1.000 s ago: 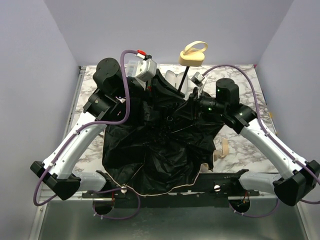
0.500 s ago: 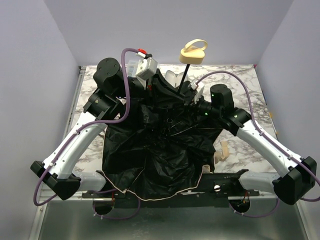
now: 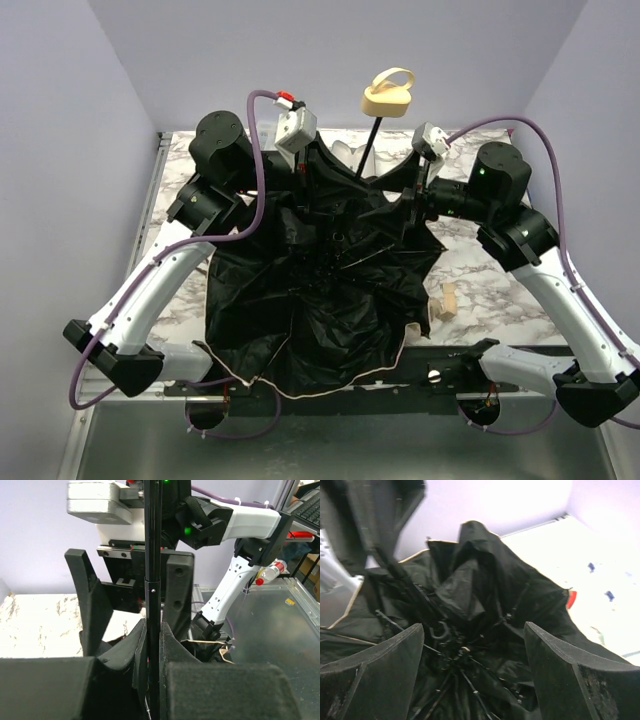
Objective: Open the umbrella
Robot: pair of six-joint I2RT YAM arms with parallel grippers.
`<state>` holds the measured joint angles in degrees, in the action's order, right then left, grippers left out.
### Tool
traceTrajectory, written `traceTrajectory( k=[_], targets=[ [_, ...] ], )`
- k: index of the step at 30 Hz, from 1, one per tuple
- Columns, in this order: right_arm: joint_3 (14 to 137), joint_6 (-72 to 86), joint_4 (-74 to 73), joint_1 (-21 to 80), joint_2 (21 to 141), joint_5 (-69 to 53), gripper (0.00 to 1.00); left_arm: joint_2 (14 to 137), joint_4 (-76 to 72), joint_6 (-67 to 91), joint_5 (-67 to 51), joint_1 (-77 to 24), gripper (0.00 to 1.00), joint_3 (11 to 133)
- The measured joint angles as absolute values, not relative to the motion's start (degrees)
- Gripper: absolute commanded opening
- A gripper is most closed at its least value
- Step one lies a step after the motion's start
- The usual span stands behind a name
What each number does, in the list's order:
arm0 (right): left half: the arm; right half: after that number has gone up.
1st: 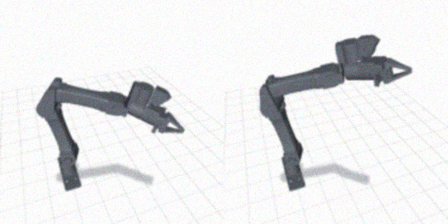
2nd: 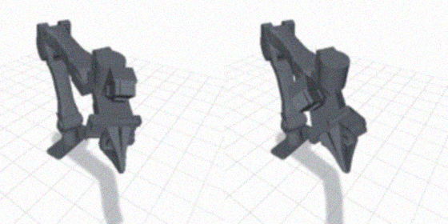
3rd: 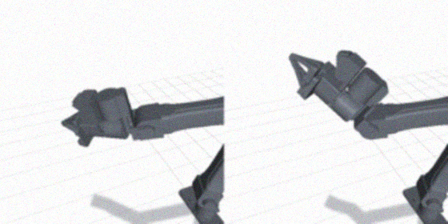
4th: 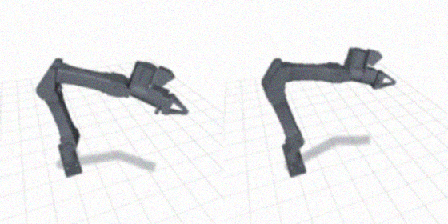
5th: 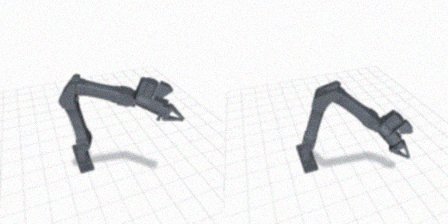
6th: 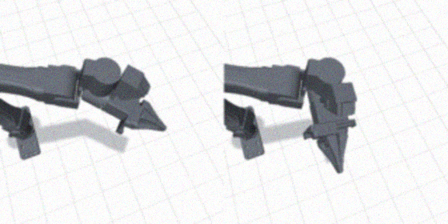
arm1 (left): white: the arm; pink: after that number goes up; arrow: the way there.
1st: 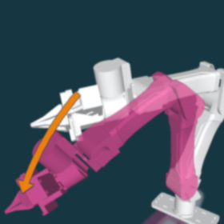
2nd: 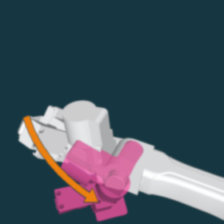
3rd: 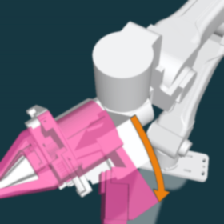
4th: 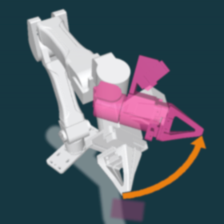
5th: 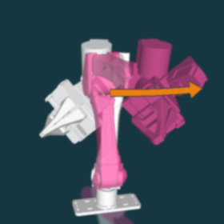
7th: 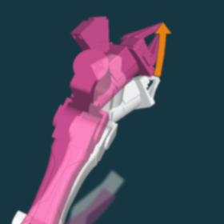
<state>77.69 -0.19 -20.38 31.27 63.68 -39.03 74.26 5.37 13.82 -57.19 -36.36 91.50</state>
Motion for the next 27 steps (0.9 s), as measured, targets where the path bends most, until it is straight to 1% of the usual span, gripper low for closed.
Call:
traceTrajectory(
  k=[6, 9, 11, 13, 14, 15, 16, 18, 19, 20, 21, 22, 23, 24, 27],
  targets=[
    [77.65, 5.58, -16.86, 31.29, 64.93, -45.30, 0.85, 76.27, 4.78, 15.49, -56.31, -36.32, 0.00, 93.82],
    [77.65, 8.21, -13.43, 31.57, 66.39, -46.30, 0.81, 76.82, 4.29, 16.34, -55.92, -36.32, 0.00, 94.13],
    [77.65, 9.72, -11.00, 31.79, 67.53, -46.50, 0.75, 77.08, 4.10, 16.88, -55.83, -36.32, 0.00, 94.13],
    [77.65, 11.05, -9.02, 32.05, 68.51, -46.76, 0.61, 77.38, 3.95, 17.34, -55.61, -36.32, 0.00, 94.13],
    [77.65, 11.53, -8.25, 32.29, 68.88, -46.85, 0.51, 77.60, 3.92, 17.47, -55.29, -36.29, 0.00, 94.19],
    [77.65, 12.14, -7.53, 32.53, 69.21, -47.05, 0.45, 77.82, 3.92, 17.67, -54.96, -36.16, 0.00, 94.24],
    [77.65, 12.40, -6.85, 32.82, 69.41, -47.09, 0.37, 78.00, 3.92, 17.87, -54.76, -36.07, 0.00, 94.28],
    [77.62, 13.17, -5.91, 33.28, 69.54, -47.46, 0.13, 78.52, 3.90, 18.13, -54.19, -35.88, 0.00, 94.59],
    [77.60, 13.30, -5.48, 33.54, 69.54, -47.40, 0.02, 78.98, 3.92, 18.28, -53.91, -35.68, 0.00, 95.00],
    [77.60, 13.32, -5.15, 33.71, 69.54, -47.37, 0.01, 79.18, 3.92, 18.52, -53.74, -35.62, 0.09, 95.15],
    [77.58, 12.80, -4.64, 33.71, 69.52, -47.29, 0.00, 79.33, 3.88, 18.96, -53.01, -35.38, 0.24, 95.24],
    [77.56, 12.53, -4.43, 33.78, 69.52, -46.78, 0.01, 79.40, 3.84, 19.92, -52.53, -35.05, 0.46, 95.31],
    [77.52, 12.43, -4.34, 33.87, 69.52, -46.09, 0.01, 79.40, 3.84, 20.69, -52.38, -34.63, 0.57, 95.31],
    [77.47, 12.64, -4.40, 33.98, 69.54, -45.41, 0.01, 79.40, 3.55, 21.23, -52.12, -33.80, 0.63, 95.26],
    [77.34, 13.76, -5.15, 34.02, 69.43, -40.18, 0.01, 78.17, 1.67, 21.34, -51.59, -30.52, 0.67, 93.54]
  ],
)
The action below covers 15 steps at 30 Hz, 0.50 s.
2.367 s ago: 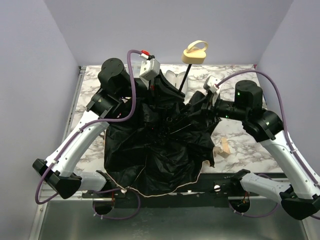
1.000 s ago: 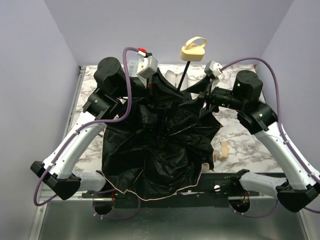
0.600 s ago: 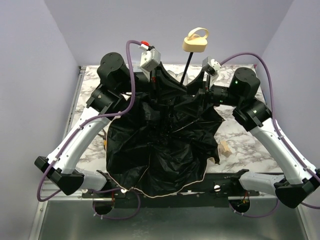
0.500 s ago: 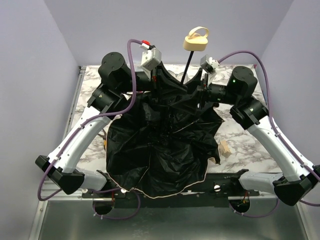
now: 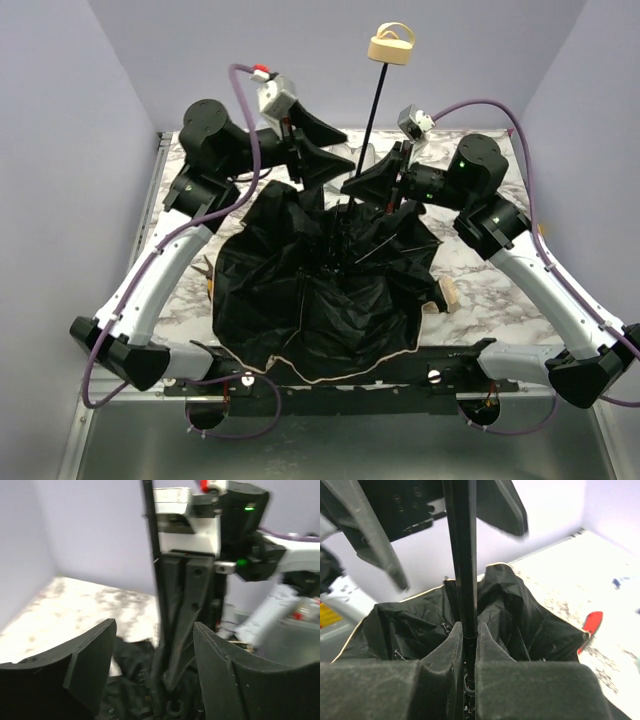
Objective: Open the umbrella
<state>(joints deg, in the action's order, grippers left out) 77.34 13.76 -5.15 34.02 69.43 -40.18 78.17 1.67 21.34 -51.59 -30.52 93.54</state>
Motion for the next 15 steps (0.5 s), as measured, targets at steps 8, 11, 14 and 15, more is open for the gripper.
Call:
traceTrajectory(
  k=[8, 11, 14, 15],
  targets=[
    [77.30, 14.11, -6.20, 33.93, 69.43, -26.13, 0.01, 63.22, 3.60, 2.26, -43.97, -27.16, 0.58, 74.22],
    [77.30, 14.15, -6.07, 33.67, 69.45, -24.23, 0.01, 63.46, 4.91, -2.42, -41.63, -28.82, 0.56, 73.93],
    [77.30, 14.33, -5.78, 33.65, 69.65, -23.53, 0.01, 66.43, 6.13, -5.17, -39.27, -30.70, 0.54, 75.81],
    [77.30, 14.48, -5.63, 33.65, 69.76, -23.38, 0.01, 67.46, 6.26, -5.76, -38.46, -31.44, 0.52, 76.49]
  ],
)
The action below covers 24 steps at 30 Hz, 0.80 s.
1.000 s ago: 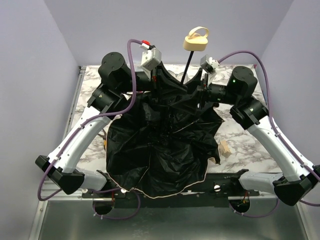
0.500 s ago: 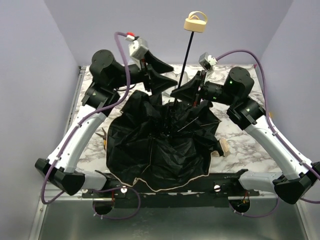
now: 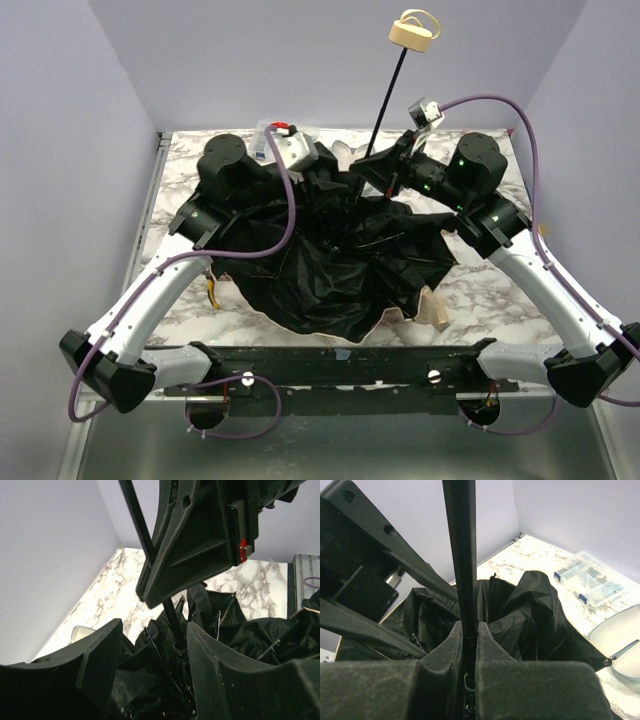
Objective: Open the umbrella
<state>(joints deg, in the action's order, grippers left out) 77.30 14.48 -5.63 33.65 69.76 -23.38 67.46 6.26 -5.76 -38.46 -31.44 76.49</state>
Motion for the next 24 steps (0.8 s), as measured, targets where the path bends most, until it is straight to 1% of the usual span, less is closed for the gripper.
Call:
traceTrajectory(
  k=[8, 11, 17, 22, 24],
  targets=[
    [77.30, 14.96, -5.61, 33.54, 70.06, -21.74, 0.01, 74.85, 8.03, -9.89, -31.48, -38.26, 0.41, 80.25],
    [77.30, 14.92, -5.50, 33.43, 70.06, -21.41, 0.01, 77.38, 8.95, -9.82, -28.64, -38.92, 0.29, 82.02],
    [77.28, 13.37, -5.72, 32.77, 70.19, -18.68, 0.01, 81.21, 10.52, -7.31, -25.15, -39.33, 0.25, 85.21],
    [77.28, 13.19, -6.74, 32.86, 70.87, -17.47, 0.01, 81.34, 9.58, -6.87, -23.33, -39.44, 0.25, 83.35],
    [77.28, 13.17, -7.42, 32.91, 71.37, -17.08, 0.01, 81.32, 8.82, -6.81, -23.09, -39.29, 0.28, 82.19]
  ],
)
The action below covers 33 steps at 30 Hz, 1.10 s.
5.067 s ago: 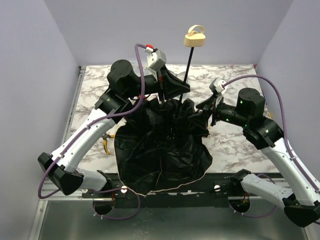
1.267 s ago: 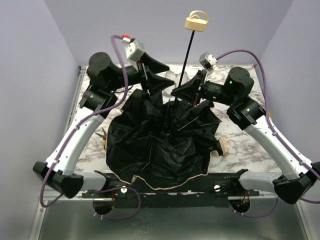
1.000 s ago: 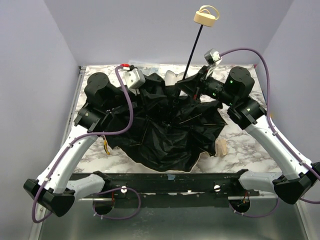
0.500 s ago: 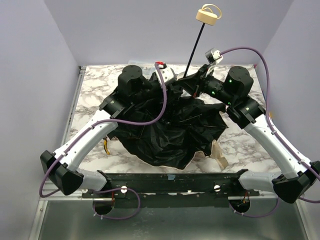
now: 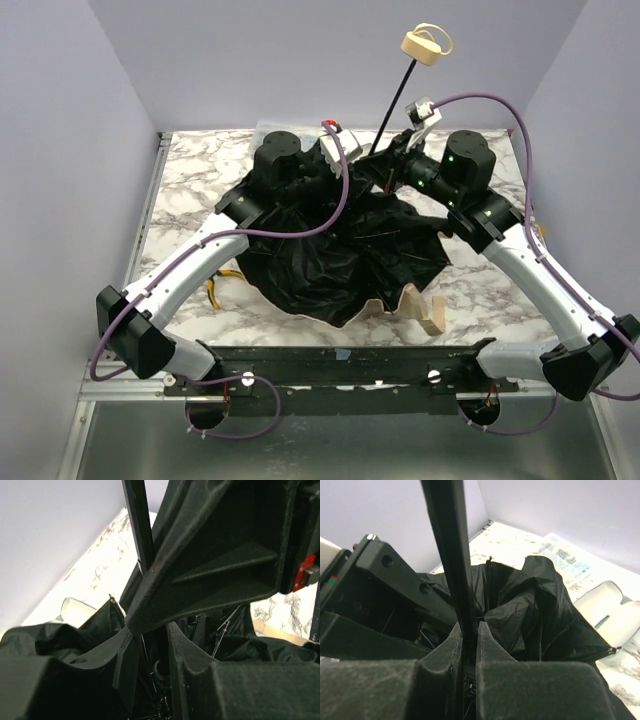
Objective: Open the umbrella
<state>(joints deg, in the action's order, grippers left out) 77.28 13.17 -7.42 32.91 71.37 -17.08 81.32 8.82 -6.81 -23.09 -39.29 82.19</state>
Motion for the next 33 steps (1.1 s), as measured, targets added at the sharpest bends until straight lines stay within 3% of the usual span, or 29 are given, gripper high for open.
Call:
traceTrajectory(
  k=[11, 14, 20, 29, 33],
  targets=[
    [77.76, 14.13, -7.99, 33.06, 72.55, -15.46, 0.01, 82.21, 9.32, -7.03, -25.41, -36.99, 0.33, 78.72],
    [78.22, 13.98, -8.49, 33.06, 72.66, -15.03, 0.01, 82.32, 9.32, -7.09, -25.78, -36.62, 0.39, 78.72],
    [80.16, 13.10, -9.98, 33.23, 73.89, -14.39, 0.01, 82.65, 8.93, -7.11, -26.74, -34.85, 0.40, 78.74],
    [82.54, 12.14, -10.44, 33.28, 75.61, -14.28, 0.01, 83.64, 8.99, -8.93, -26.52, -33.39, 0.56, 79.64],
    [83.88, 11.97, -11.31, 33.30, 76.25, -14.26, 0.01, 83.70, 8.47, -9.63, -26.48, -32.77, 0.56, 79.68]
  ],
)
